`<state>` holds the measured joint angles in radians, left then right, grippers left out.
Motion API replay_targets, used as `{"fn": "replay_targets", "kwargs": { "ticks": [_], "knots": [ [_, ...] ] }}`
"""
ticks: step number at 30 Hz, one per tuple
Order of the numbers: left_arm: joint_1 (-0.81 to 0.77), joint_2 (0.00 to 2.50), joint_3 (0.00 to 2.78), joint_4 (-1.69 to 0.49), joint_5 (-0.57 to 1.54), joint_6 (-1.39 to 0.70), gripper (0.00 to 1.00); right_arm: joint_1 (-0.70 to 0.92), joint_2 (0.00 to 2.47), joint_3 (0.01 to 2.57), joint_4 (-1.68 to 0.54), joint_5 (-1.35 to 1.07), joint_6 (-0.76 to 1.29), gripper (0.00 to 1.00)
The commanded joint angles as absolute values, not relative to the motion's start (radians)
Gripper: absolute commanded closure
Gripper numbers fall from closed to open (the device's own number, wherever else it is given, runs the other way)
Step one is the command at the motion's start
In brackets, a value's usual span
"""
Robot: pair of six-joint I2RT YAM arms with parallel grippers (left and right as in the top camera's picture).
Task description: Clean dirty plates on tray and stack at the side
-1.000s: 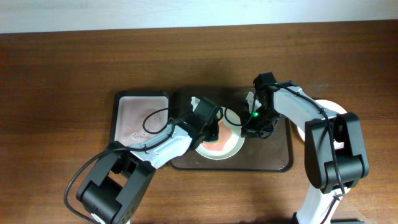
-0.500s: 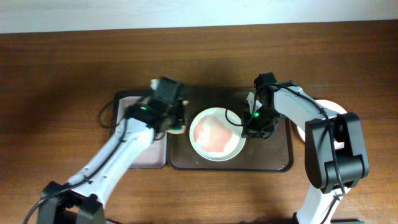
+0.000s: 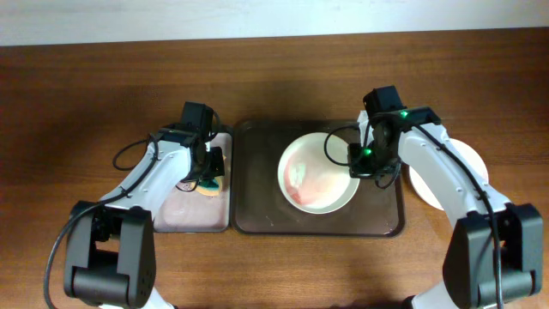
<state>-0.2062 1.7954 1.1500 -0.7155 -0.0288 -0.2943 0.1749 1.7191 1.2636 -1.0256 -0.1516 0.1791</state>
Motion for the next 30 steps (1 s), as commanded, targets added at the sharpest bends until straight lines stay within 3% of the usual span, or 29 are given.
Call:
{"fn": "replay_targets", "kwargs": {
  "ticks": [1, 13, 15, 20, 30],
  "knots": [
    [-0.200, 1.799, 1.156, -0.717, -0.003, -0.278, 1.00, 0.220, 1.683, 1.275, -1.060, 0.129, 0.236, 0.96],
    [-0.200, 1.839, 1.153, -0.697, -0.068, -0.279, 0.98, 0.533, 1.476, 1.276, -1.040, 0.759, 0.331, 0.96],
    [-0.200, 1.839, 1.153, -0.693, -0.068, -0.279, 0.90, 0.587, 1.476, 1.276, -1.040, 0.851, 0.331, 0.96],
    [-0.200, 1.838, 1.153, -0.693, -0.067, -0.279, 0.57, 0.720, 1.476, 1.276, -1.032, 1.075, 0.331, 0.96],
    [-0.199, 1.637, 1.180, -0.697, -0.068, -0.279, 0.28, 0.734, 1.476, 1.275, -1.032, 1.153, 0.440, 0.96]
  ]
}}
